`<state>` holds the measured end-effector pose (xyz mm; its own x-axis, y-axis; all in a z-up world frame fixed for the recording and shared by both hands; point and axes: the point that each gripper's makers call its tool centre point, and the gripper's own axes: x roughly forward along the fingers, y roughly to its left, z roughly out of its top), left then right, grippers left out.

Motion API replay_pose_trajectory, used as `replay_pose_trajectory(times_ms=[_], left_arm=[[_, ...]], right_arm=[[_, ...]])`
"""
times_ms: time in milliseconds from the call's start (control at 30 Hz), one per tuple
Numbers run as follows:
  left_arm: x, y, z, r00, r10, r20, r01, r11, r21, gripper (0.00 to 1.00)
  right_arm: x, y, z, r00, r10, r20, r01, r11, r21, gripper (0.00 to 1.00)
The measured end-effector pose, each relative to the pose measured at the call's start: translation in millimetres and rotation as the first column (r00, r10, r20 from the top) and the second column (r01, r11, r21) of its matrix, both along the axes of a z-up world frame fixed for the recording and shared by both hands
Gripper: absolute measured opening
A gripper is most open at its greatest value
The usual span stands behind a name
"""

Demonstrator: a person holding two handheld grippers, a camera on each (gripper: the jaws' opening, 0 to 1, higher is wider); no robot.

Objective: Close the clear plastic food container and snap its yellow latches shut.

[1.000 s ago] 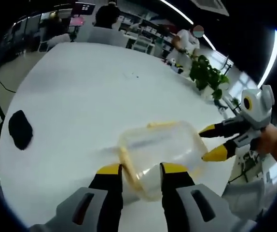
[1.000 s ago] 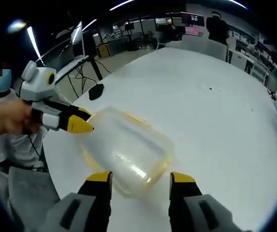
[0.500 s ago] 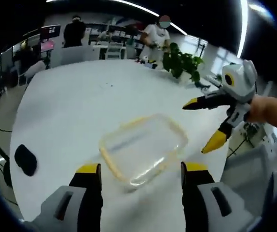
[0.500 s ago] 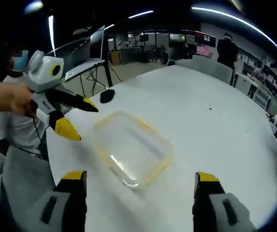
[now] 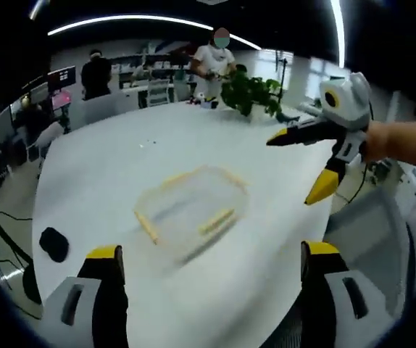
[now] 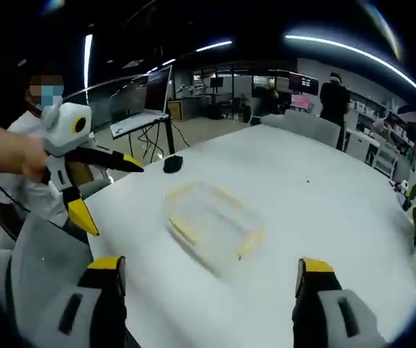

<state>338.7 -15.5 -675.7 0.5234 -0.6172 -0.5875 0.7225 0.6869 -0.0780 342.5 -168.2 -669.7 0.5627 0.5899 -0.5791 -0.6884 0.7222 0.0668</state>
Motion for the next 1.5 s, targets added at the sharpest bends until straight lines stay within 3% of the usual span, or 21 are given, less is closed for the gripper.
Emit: replay_pose_trajectory(times_ms=[133,233,500,867,1200,1500], left_arm=[[-18.3,12,6.6,0.999,0.013,0.037,-0.014,0.999,0.034,0.99],[-30.2,19,14.4,0.998,0.058,0.034,-0.057,0.998,-0.007,0.99],[-63.5,31,28.8,0.994,0.091,0.054,-0.091,0.996,-0.012,0.99],[-103.4,41,23.9,0.990,0.133,0.047,-0.133,0.991,0.009,0.99],[-102.2,50,32.7,0.977,0.205,0.064,-0.203,0.979,-0.033,0.98],[-99.1,54,37.4,0.969,0.231,0.086,-0.229,0.973,-0.033,0.97]], right_arm=[[-19,-6,10.1,1.000,-0.007,0.010,0.007,1.000,0.027,0.98],[-34,-13,18.6,1.000,-0.023,0.015,0.022,0.998,0.056,0.97],[-70,-30,39.2,0.997,-0.056,0.049,0.052,0.995,0.082,0.97],[-118,-57,29.9,0.996,-0.074,0.047,0.074,0.997,0.015,0.98],[-121,-66,31.3,0.992,-0.124,0.033,0.121,0.990,0.075,0.96],[-119,-62,31.3,0.992,-0.121,0.019,0.119,0.990,0.071,0.97]])
